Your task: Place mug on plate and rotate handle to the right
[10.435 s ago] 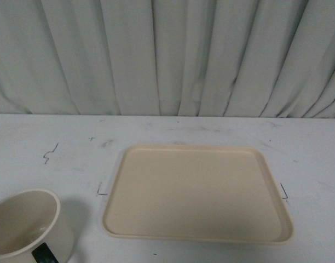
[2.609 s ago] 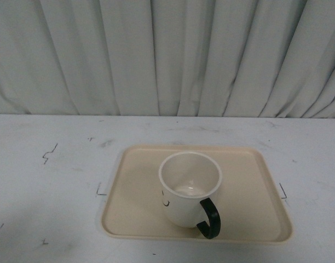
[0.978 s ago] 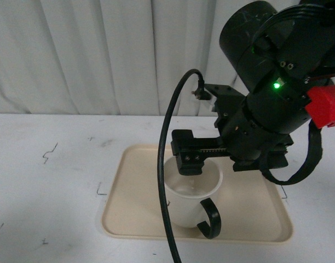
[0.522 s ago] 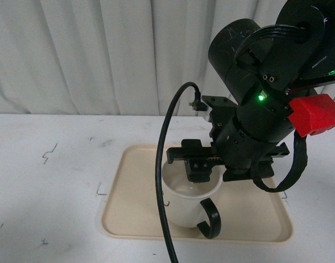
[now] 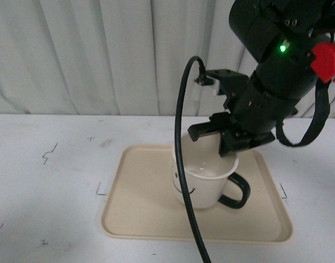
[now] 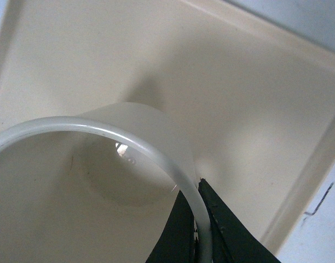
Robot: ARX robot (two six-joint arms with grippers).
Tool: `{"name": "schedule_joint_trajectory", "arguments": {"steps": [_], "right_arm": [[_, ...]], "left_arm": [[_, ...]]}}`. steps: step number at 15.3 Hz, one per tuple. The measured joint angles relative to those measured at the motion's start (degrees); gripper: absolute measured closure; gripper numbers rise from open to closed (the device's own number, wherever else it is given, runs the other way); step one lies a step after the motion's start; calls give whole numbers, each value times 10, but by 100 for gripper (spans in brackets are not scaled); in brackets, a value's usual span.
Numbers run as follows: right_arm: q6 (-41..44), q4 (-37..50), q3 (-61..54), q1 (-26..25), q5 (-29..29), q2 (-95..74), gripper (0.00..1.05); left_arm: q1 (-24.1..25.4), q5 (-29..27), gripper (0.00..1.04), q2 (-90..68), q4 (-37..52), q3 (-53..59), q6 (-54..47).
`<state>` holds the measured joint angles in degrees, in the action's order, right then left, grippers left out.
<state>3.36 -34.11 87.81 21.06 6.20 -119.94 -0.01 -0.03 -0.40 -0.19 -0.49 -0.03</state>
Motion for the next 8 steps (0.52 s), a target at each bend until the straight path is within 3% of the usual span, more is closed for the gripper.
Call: {"name": "schedule_joint_trajectory", "arguments": {"steps": [2,5,8], "right_arm": [[153,-17,38,-10,10,0,102],[376,-110,95,-12,71,-32,102],[475,-141,104,-3,87,-49,102]], "left_arm": [[0,0,7,0,0,0,0],[0,0,7,0,0,0,0],[0,0,7,0,0,0,0]]}}
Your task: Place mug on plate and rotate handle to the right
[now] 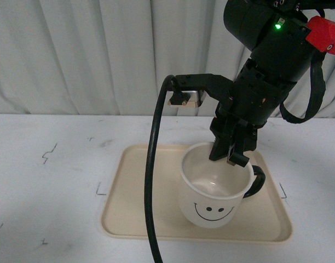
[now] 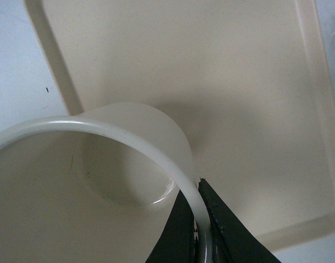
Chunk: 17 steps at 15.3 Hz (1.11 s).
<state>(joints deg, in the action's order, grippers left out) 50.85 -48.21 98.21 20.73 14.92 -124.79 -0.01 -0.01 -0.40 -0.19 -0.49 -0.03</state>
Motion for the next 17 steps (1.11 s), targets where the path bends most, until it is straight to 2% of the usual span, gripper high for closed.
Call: {"name": "schedule_joint_trajectory", "arguments": {"steps": [4,13,14,16,17], "right_arm": [[10,-4,24,8,0,-28,102],[-2,5,46,18,-38,-71,102],[-1,8,48,18,-42,-72,97],[0,0,57,18,-39,-73,75],[-13,9,91,13,22,-68,46]], "left_arm": [[0,0,7,0,0,0,0],[0,0,7,0,0,0,0],[0,0,7,0,0,0,0],[0,0,7,0,0,0,0],[0,0,7,0,0,0,0]]}}
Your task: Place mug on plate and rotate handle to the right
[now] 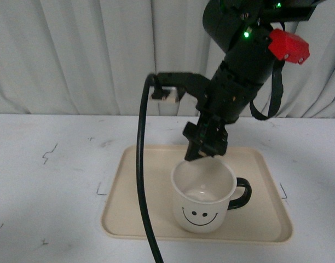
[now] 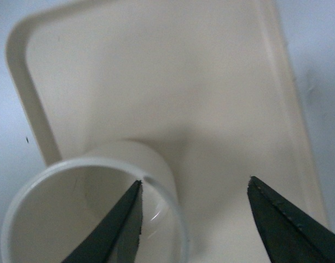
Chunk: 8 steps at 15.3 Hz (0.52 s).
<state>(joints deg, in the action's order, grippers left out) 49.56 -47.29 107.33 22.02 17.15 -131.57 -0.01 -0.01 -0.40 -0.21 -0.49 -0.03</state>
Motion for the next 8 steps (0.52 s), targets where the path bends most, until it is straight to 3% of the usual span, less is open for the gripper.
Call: {"name": "schedule_joint_trajectory", "arguments": {"steps": [2,3,4,5,6,7,8], "right_arm": [[-56,45,8,-3,66,46,21],[-120,236,-66,5,-14,97,20],[-242,511,-231,4,-192,178,35],[-342,698,-375,-10,-295,238,48],[-404,828,-475,-35,-334,275,59],[-439,927,-561,-61,-336,307,70],[-452,966,-598,-72,-336,323,75]], "left_arm": [[0,0,7,0,0,0,0],[0,0,7,0,0,0,0],[0,0,7,0,0,0,0],[0,0,7,0,0,0,0],[0,-2,7,0,0,0,0],[0,-1,7,0,0,0,0],[0,-1,7,0,0,0,0]]}}
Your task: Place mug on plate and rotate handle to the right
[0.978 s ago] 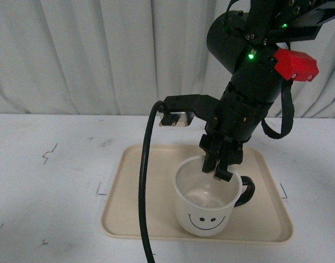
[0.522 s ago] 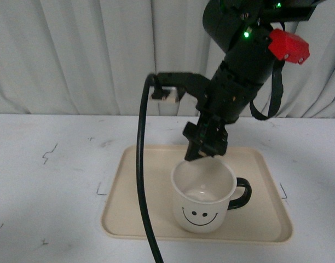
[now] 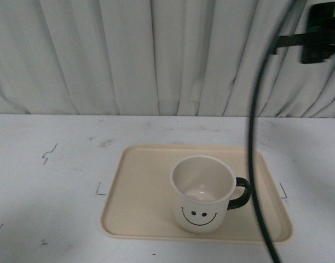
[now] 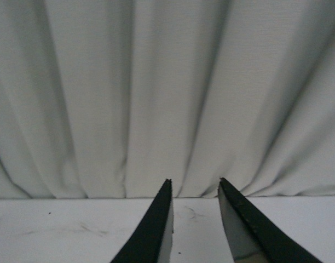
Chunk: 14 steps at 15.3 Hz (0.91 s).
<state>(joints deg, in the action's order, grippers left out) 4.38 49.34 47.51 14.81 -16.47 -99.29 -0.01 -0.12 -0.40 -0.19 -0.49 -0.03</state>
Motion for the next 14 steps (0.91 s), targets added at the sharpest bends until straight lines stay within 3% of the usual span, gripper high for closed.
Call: {"name": "schedule_joint_trajectory", "arguments": {"steps": [7,14], "right_arm": [[-31,101,-165,-23,47,104,103],[-35,89,-360,-89,106,291,103]], "left_arm": [[0,1,7,0,0,0,0],[0,1,7,0,0,0,0]]}}
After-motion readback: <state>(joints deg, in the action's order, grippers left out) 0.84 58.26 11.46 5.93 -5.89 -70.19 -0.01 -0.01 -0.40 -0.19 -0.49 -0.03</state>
